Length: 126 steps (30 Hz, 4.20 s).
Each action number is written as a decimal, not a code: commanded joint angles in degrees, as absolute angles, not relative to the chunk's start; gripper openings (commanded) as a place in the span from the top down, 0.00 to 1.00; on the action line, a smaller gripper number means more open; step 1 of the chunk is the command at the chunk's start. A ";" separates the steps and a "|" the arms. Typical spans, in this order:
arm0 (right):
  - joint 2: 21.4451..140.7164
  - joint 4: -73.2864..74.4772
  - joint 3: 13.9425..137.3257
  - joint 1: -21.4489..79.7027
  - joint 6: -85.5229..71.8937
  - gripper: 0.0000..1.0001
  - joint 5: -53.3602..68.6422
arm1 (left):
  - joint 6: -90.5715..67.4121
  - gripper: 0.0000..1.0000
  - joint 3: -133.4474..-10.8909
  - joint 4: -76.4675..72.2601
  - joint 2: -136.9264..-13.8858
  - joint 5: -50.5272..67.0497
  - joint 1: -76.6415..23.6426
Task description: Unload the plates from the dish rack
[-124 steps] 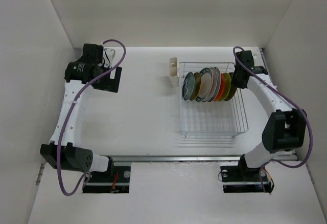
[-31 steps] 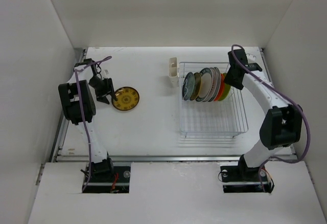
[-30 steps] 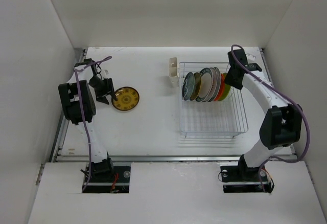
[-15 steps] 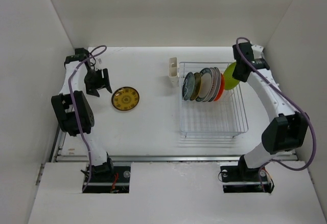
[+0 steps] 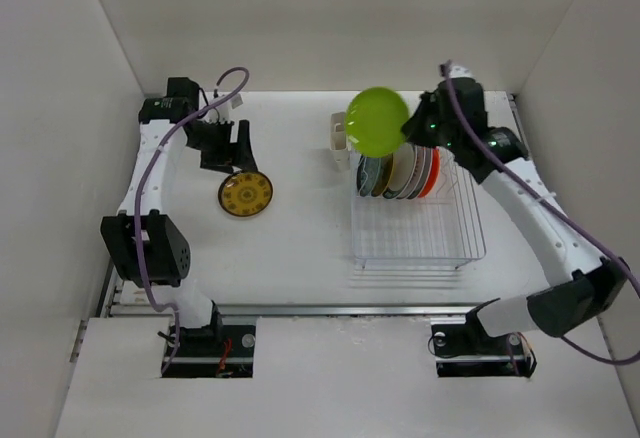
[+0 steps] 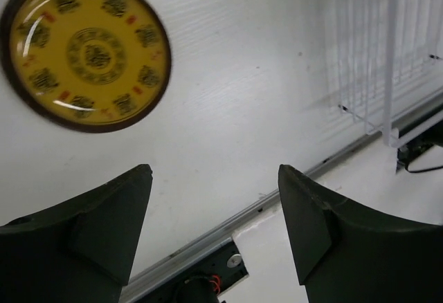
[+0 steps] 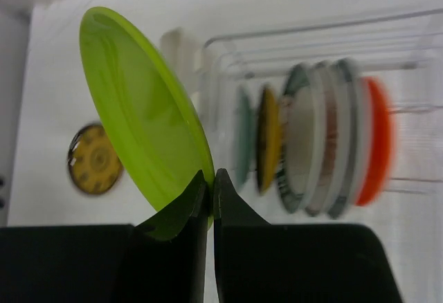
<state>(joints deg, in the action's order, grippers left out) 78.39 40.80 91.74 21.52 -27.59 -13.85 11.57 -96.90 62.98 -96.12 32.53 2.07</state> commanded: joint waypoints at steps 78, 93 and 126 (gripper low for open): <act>74.97 50.89 90.26 23.12 -36.04 0.01 -25.49 | 3.78 0.38 -102.66 62.40 -118.57 6.77 5.54; 86.22 45.01 84.03 14.15 -34.80 0.38 -27.07 | 5.98 0.35 -101.34 62.48 -99.41 2.37 5.54; 86.59 45.15 86.74 14.15 -30.06 1.00 -39.27 | 7.20 0.33 -102.04 66.97 -94.22 9.84 4.48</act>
